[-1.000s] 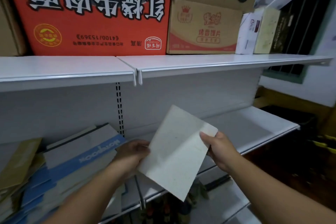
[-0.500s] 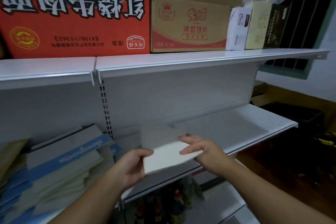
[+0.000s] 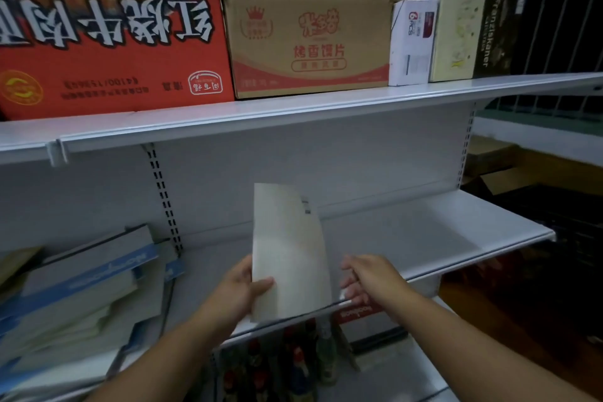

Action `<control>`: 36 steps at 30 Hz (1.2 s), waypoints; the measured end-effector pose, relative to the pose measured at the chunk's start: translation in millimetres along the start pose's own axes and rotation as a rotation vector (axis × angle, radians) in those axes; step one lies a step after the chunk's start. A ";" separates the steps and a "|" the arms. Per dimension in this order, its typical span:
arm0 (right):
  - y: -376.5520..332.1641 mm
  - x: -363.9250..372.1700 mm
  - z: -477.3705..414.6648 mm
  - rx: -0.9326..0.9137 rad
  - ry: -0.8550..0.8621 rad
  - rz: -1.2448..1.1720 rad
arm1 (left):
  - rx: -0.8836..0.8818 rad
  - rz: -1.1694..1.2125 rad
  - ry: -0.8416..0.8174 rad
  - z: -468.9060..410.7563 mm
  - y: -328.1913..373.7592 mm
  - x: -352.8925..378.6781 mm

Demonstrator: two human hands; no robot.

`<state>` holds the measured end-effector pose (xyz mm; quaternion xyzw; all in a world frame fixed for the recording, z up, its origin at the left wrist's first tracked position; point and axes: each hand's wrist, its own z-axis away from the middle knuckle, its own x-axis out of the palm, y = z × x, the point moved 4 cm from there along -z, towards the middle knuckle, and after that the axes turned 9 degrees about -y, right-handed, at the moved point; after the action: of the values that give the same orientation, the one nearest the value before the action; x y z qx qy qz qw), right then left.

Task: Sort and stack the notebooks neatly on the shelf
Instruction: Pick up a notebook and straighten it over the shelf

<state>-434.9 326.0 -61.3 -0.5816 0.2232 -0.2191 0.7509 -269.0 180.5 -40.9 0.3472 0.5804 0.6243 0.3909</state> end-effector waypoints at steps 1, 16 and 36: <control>-0.3 0.8 -0.7 0.085 -0.070 -0.144 | 0.071 -0.113 0.022 -0.2 5.9 1.6; 1.0 4.8 -42.1 0.162 -0.323 -0.172 | 0.171 -0.702 0.279 -53.0 -17.9 -60.0; 0.8 -10.7 -93.3 0.035 -0.056 0.219 | -0.269 -0.457 0.115 -84.7 -50.8 -25.3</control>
<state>-498.5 260.1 -82.1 -0.5466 0.2606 -0.1235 0.7862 -328.4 120.6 -98.2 0.1161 0.5767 0.6103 0.5306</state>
